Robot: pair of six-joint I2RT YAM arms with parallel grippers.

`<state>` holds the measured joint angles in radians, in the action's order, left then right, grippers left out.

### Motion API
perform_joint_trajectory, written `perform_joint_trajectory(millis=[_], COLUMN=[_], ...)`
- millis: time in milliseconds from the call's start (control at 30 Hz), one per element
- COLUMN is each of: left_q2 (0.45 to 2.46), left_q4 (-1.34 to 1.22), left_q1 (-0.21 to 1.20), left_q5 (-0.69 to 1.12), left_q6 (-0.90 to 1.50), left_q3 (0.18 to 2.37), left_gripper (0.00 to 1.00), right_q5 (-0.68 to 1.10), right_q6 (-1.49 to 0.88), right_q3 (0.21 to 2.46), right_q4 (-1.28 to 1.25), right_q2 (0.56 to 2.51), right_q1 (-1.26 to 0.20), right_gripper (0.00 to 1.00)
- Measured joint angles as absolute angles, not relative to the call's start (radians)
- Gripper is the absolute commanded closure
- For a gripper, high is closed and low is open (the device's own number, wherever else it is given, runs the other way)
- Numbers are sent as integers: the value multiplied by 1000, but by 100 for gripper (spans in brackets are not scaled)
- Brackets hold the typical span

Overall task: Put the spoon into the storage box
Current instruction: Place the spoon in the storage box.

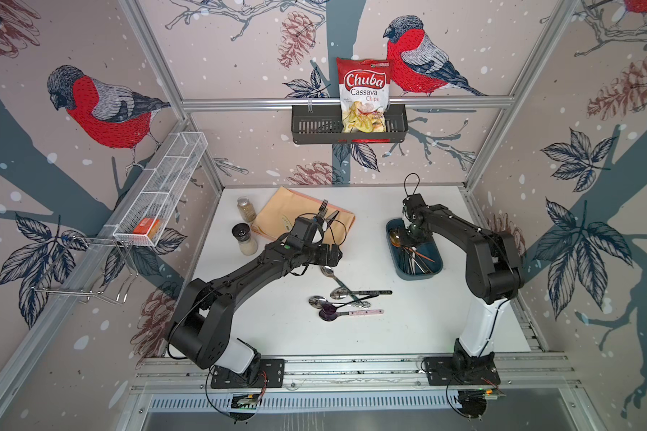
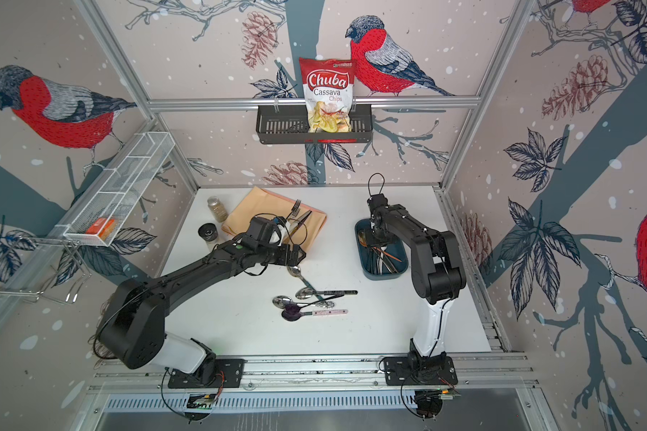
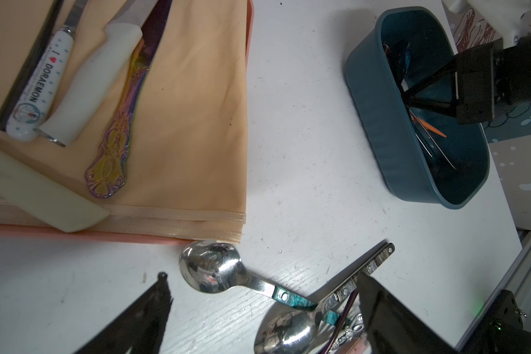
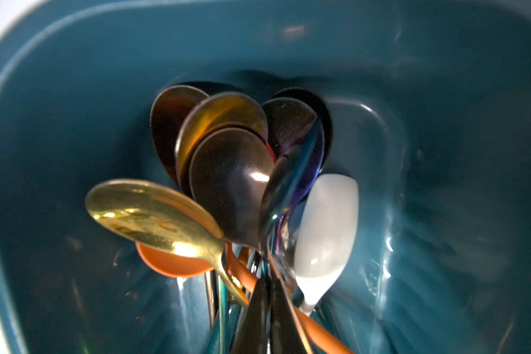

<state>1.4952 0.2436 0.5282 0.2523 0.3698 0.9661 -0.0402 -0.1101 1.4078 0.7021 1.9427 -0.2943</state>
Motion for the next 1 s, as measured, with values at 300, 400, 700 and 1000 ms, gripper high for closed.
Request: perform_joint_trajectory(millis=[300, 400, 700, 1000], left_q2=[1472, 1434, 1235, 1060], left_q4=[228, 220, 220, 224], left_q1=[511, 465, 299, 155], left_q5=[254, 239, 230, 206], left_q6=[397, 423, 526, 628], left_q3=[937, 901, 719, 536], left_gripper=[4, 4, 4, 4], right_q5=[-73, -112, -171, -81], right_q6=[-104, -98, -25, -47], right_q3=[1439, 1464, 1498, 1486], right_q4=[717, 722, 728, 720], right_q2=[1919, 1888, 1819, 1879], right_q1=[-308, -336, -575, -822], right_gripper=[68, 67, 63, 61])
